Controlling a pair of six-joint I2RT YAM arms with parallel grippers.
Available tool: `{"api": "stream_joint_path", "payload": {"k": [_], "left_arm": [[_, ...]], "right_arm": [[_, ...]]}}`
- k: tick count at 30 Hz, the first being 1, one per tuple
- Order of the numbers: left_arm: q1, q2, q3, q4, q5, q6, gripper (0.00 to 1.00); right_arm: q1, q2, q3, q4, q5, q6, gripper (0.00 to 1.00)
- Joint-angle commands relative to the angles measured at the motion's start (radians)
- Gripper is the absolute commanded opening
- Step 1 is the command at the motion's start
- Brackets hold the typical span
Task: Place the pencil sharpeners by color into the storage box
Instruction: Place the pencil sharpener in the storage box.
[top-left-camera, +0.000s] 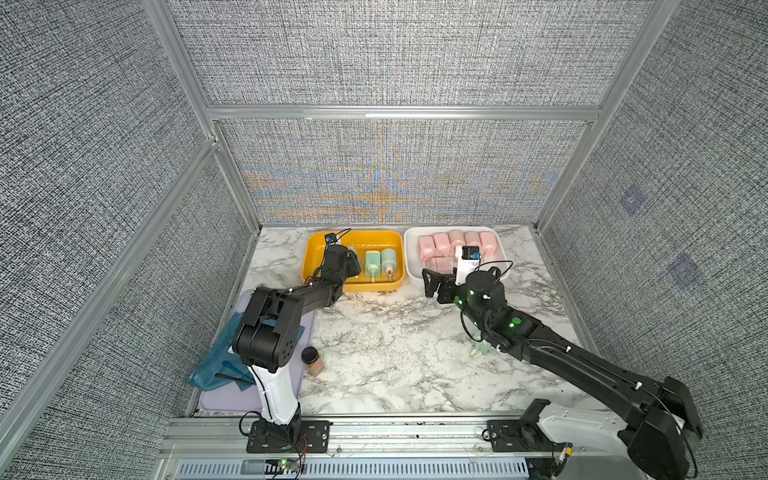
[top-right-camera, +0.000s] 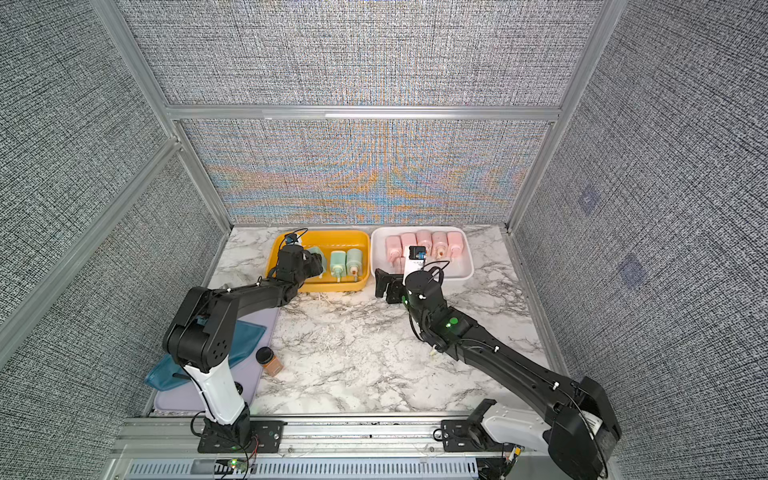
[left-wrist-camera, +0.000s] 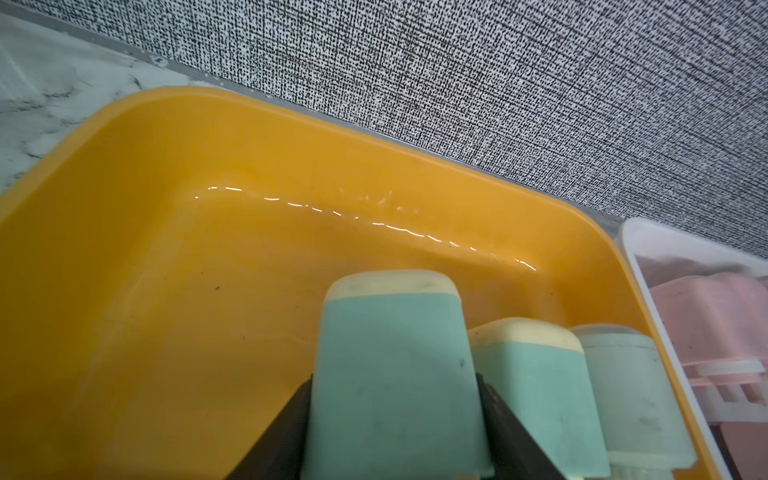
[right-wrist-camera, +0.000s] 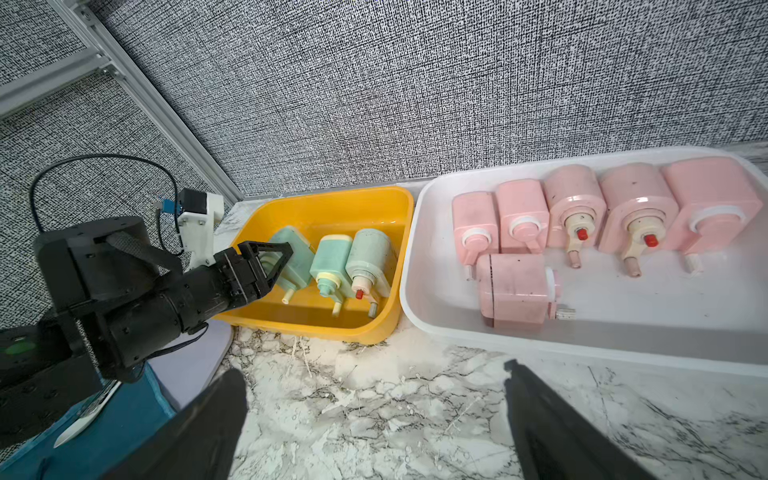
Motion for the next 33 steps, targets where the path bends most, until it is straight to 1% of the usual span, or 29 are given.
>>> {"api": "stream_joint_path", "payload": {"k": [1, 5, 9, 20, 28, 33], "left_arm": [[0.002, 0.012, 0.006, 0.034, 0.007, -0.007, 0.14], [0.002, 0.022, 0.003, 0.034, 0.01, -0.012, 0.24], [0.001, 0.025, -0.001, 0.038, 0.013, -0.002, 0.31], [0.0, 0.051, 0.004, 0.044, 0.052, 0.024, 0.45], [0.0, 0.06, 0.009, 0.047, 0.016, 0.025, 0.55], [-0.007, 0.07, 0.015, 0.05, -0.006, 0.034, 0.57]], "right_arm": [[0.002, 0.0, 0.01, 0.004, 0.015, 0.007, 0.99], [0.003, 0.001, 0.01, 0.004, 0.014, 0.008, 0.99], [0.003, 0.003, 0.01, 0.003, 0.016, 0.008, 0.99], [0.004, 0.005, 0.013, 0.002, 0.017, 0.011, 0.99], [0.006, 0.002, 0.015, -0.002, 0.021, 0.012, 0.99], [0.006, 0.008, 0.021, -0.002, 0.028, 0.008, 0.99]]}}
